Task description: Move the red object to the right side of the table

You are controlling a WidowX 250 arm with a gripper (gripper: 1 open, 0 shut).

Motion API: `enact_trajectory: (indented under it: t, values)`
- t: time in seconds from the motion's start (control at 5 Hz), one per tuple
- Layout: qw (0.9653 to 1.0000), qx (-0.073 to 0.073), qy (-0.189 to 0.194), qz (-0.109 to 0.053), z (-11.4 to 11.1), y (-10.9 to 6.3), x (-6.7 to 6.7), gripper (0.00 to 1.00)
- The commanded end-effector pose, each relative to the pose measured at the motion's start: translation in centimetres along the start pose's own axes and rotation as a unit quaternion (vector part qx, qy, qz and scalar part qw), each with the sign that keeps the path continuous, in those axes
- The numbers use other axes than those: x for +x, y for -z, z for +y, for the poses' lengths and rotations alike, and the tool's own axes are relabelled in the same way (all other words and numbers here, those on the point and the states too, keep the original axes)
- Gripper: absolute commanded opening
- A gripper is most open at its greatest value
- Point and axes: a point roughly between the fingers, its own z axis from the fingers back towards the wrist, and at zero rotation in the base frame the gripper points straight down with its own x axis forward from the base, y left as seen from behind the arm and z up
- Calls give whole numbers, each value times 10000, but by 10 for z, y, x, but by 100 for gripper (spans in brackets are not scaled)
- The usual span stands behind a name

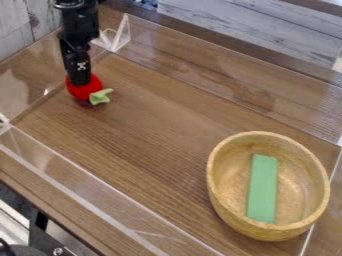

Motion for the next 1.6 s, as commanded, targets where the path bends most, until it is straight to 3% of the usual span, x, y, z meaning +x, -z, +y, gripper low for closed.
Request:
enact_trajectory:
  t: [0.0,0.2,0.4,1.0,1.4]
  values:
    - [9996,236,-61,-120,11,-14,-2,100]
    - [9997,194,-78,-135,13,-10,-3,100]
    - [9998,171,43,-134,13,-2,-1,0]
    - [9995,-82,89,-296,8,13,3,0]
    - [9976,-324,-393,-468,5,16,6,0]
